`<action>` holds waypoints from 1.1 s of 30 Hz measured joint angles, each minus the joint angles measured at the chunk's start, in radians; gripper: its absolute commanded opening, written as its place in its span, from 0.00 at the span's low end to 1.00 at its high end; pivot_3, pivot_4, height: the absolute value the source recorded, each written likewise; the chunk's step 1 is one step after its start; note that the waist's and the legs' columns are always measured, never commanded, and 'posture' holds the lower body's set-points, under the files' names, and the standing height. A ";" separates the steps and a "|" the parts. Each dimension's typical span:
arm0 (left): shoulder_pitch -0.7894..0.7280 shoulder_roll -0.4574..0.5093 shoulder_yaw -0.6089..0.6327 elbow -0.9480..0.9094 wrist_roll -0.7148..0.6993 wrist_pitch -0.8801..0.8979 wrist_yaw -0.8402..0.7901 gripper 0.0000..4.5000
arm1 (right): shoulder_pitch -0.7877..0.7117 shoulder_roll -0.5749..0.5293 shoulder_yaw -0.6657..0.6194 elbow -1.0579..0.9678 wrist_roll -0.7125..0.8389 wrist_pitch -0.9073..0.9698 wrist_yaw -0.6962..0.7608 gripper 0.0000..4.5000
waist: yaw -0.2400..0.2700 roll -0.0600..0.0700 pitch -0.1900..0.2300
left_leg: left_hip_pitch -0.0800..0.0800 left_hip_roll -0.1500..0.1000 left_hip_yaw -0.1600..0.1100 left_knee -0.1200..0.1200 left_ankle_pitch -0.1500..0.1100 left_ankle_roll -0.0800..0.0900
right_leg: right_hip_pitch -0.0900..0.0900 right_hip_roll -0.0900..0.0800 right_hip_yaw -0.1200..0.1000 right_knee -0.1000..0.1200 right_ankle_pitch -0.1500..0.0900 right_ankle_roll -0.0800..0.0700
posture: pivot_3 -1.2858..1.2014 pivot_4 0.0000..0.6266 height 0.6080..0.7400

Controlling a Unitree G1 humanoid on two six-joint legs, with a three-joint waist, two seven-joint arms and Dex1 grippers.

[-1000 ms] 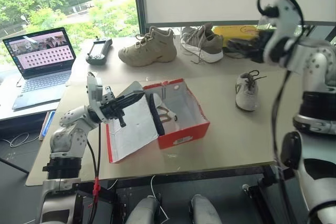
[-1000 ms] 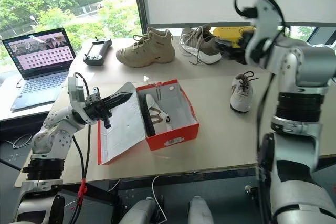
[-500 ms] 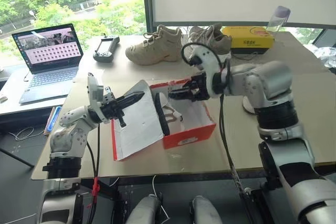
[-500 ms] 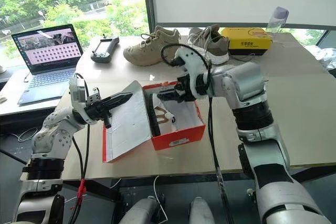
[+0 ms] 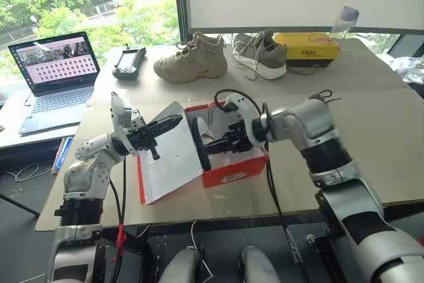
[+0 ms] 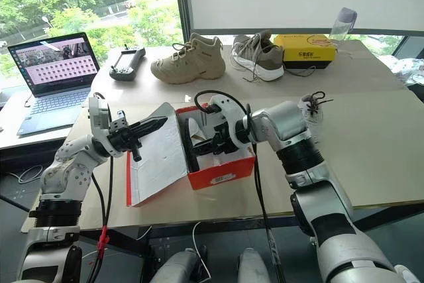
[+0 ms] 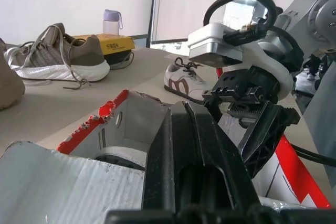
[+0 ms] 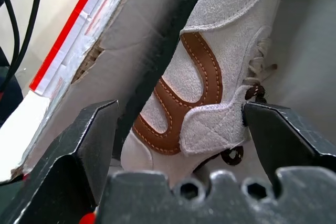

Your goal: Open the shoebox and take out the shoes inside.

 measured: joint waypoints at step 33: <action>-0.017 -0.003 -0.002 0.010 0.011 -0.001 0.010 0.00 | -0.034 0.048 -0.115 0.238 -0.040 -0.087 0.065 0.42 | 0.004 0.000 0.000 | 0.004 0.001 0.000 -0.001 0.000 -0.001 | 0.001 0.004 0.005 0.000 0.001 0.000 | 0.52 0.24 0.94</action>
